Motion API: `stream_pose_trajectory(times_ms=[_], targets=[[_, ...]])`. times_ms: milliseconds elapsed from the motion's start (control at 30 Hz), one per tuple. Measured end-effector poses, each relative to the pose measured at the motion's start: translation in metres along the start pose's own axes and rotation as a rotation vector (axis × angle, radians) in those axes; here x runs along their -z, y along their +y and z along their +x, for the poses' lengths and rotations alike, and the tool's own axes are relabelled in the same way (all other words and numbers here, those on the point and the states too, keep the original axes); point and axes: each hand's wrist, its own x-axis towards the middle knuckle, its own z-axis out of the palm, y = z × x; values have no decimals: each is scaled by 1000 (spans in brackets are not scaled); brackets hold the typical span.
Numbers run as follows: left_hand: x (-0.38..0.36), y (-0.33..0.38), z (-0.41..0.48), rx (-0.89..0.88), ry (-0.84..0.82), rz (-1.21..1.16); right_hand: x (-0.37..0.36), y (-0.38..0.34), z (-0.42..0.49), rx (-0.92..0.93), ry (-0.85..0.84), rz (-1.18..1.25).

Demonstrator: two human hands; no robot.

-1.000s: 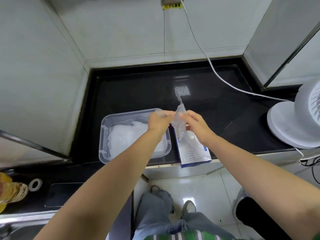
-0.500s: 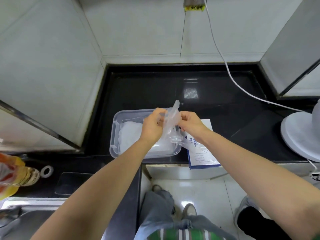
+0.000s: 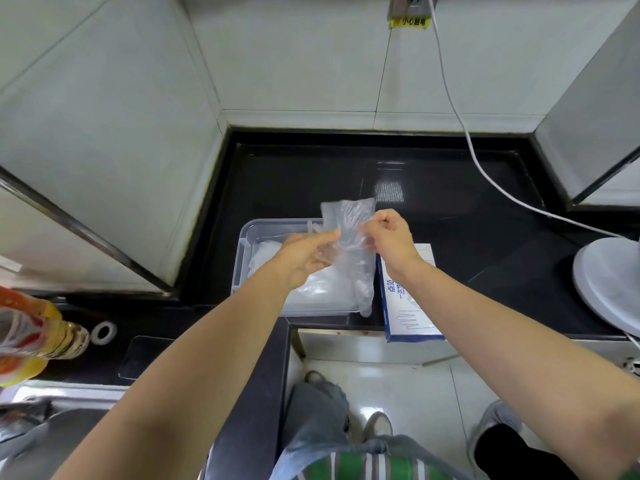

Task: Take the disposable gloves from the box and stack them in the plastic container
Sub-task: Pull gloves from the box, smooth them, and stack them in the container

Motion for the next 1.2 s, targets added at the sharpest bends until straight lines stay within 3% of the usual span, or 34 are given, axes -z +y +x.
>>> stream_pose_trajectory(times_ms=[100, 233, 333, 433, 533, 667, 767, 867, 967, 1100, 1200], targets=[[2, 0, -1, -39, 71, -70, 1, 0, 0, -31, 41, 81], [3, -2, -1, -122, 165, -188, 7, 0, 0, -90, -113, 51], [11, -1, 3, -190, 293, -270, 8, 1, 1, -85, -90, 31], [19, -1, 0, -232, 416, -61, 3, 1, 0, -141, -146, 127], [25, -5, 0, -301, 472, 123, -10, 3, -5, -106, -243, 29], [31, -2, -5, -171, 303, -118, -28, 4, -7, -8, -90, -96], [41, -5, -14, 16, 68, -86, -36, 8, -4, 55, -29, -156], [48, -12, -13, -4, 197, -57, -40, 8, 0, 115, -20, -229], [53, -15, -12, -184, 397, 116, -42, 6, 9, 162, -6, -349], [57, -21, -8, -398, 524, 783, -47, 8, 14, 237, 2, -512], [50, -33, -1, -338, 534, 1008, -53, 5, 6, 623, 85, -659]])
